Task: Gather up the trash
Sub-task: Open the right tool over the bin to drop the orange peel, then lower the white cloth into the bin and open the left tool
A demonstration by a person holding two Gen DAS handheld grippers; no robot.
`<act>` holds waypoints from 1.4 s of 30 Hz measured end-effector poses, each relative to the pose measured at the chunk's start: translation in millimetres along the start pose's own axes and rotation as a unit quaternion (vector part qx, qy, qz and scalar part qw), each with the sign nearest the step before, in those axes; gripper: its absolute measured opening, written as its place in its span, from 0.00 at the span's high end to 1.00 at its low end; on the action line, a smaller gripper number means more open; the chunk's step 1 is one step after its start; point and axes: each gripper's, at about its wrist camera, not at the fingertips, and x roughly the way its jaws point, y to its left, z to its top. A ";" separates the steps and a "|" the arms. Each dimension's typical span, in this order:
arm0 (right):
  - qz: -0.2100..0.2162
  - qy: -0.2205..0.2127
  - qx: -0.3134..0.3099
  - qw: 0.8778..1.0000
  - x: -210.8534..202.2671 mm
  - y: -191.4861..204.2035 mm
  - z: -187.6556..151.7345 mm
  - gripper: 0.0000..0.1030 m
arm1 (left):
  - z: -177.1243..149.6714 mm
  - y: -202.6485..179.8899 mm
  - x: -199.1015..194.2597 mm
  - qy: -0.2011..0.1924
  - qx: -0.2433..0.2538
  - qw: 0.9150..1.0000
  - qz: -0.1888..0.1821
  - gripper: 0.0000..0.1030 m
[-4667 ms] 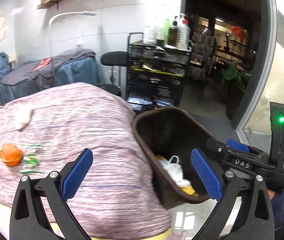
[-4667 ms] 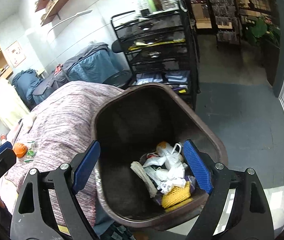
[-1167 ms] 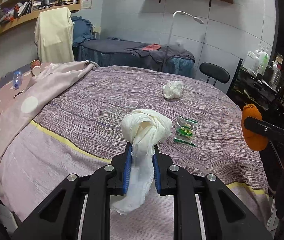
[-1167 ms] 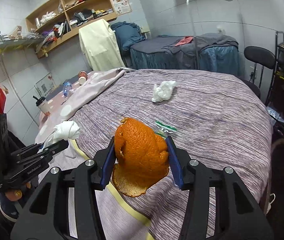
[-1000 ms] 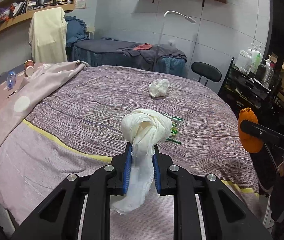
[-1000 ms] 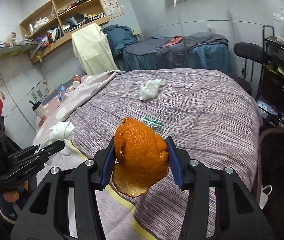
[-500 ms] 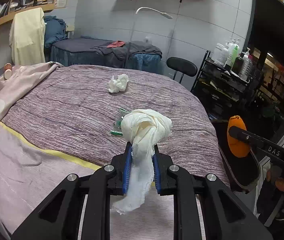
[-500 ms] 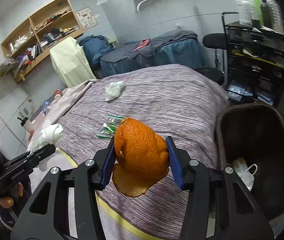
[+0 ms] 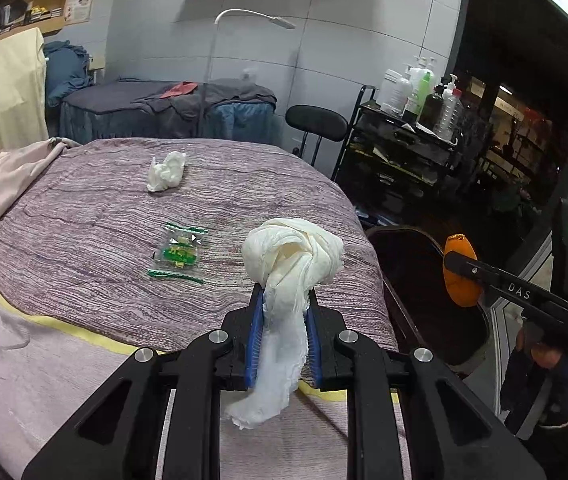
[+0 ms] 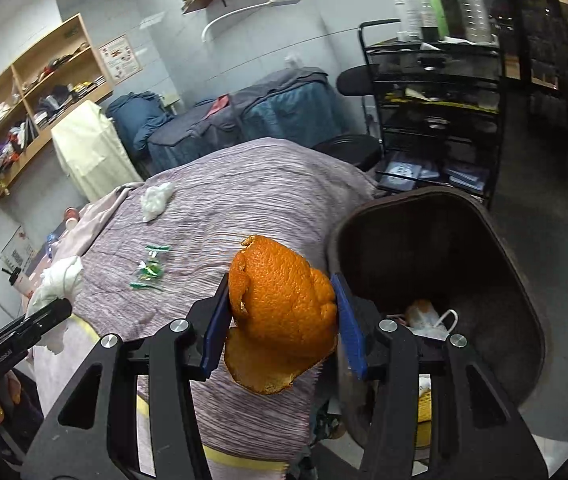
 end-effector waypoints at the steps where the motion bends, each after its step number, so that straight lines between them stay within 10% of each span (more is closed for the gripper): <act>1: -0.005 -0.001 0.003 1.000 -1.1 -5.1 0.0 0.52 | -0.5 -2.4 1.2 0.001 0.003 1.000 -0.002 0.82; 24: -0.082 0.019 0.059 0.995 26.3 -71.8 -4.9 0.51 | 0.4 -47.5 29.7 0.030 0.037 0.998 -0.047 0.82; 30: -0.094 0.014 0.079 0.992 32.4 -80.4 -8.1 0.31 | 0.2 -55.4 35.1 0.034 0.044 0.997 -0.053 0.82; 42: -0.097 0.000 0.085 0.992 19.8 -82.1 -12.6 0.29 | 7.1 -69.3 45.9 0.043 0.052 0.995 -0.073 0.82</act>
